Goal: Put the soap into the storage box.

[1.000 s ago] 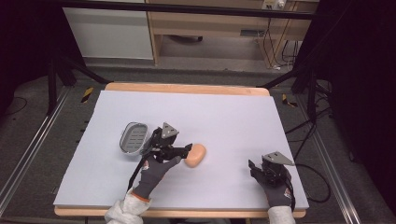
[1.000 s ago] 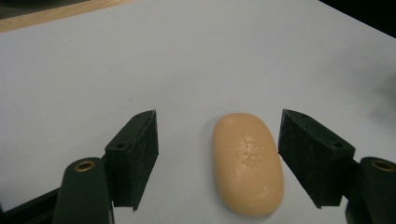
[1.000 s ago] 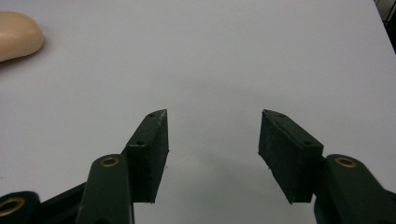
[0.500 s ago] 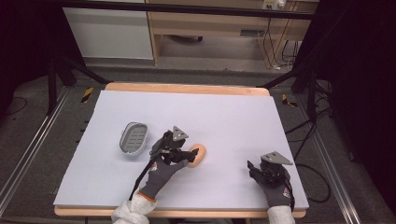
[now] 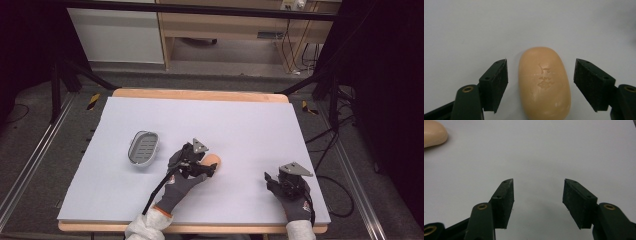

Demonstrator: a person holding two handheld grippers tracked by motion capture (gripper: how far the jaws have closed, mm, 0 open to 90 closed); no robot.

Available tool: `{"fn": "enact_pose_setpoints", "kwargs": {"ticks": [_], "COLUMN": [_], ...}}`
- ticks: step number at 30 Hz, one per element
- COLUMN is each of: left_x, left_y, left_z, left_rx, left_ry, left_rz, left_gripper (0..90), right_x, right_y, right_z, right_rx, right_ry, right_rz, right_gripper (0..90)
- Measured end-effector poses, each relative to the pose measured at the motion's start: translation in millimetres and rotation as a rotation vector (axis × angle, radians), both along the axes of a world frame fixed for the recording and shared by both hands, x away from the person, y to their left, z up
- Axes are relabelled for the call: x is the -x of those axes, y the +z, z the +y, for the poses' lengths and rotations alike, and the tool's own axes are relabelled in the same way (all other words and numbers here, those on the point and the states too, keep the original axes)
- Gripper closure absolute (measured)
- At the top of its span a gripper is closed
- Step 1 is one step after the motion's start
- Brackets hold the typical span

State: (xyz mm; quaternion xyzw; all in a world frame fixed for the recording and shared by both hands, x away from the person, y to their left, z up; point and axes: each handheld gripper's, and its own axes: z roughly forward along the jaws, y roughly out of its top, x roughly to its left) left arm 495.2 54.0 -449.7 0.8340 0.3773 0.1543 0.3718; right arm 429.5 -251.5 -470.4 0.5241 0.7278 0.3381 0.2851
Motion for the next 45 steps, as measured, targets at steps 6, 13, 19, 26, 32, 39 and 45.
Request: {"fn": "enact_pose_setpoints", "kwargs": {"ticks": [6,13,19,26,32,39,45], "left_x": [-1.3,-3.7,-5.5,-6.4,-6.1,-6.4,-6.7], "left_y": [-7.2,-14.8,-20.4,-26.9,-26.2,-25.4,-23.8], "left_z": [-8.6,-14.8,-15.0,-15.5,-18.0,-19.8,-18.1], "left_rx": [-0.023,-0.055,-0.076,-0.081,-0.094,-0.098,-0.084], "left_ry": [-0.015,-0.004,0.002,0.008,0.023,0.041,0.046], "left_rz": [0.016,0.028,0.046,0.046,0.051,0.056,0.068], "left_gripper": [27.0,26.7,26.7,28.5,30.5,31.3,31.5], "right_x": [0.0,-0.1,-0.2,-0.5,-1.2,-0.8,-1.7], "right_y": [0.2,-0.1,-0.5,-0.8,-1.4,-1.3,-1.3], "right_z": [-0.7,-0.6,-0.9,-1.3,-1.3,-2.5,-4.4], "right_rx": [-0.009,-0.011,-0.016,-0.012,-0.020,-0.035,-0.051], "right_ry": [0.000,0.000,0.000,0.003,-0.002,-0.003,-0.011], "right_rz": [0.006,0.011,0.013,0.014,0.020,0.022,0.023], "right_gripper": [42.2,42.2,42.2,42.7,43.3,43.7,43.7]}}
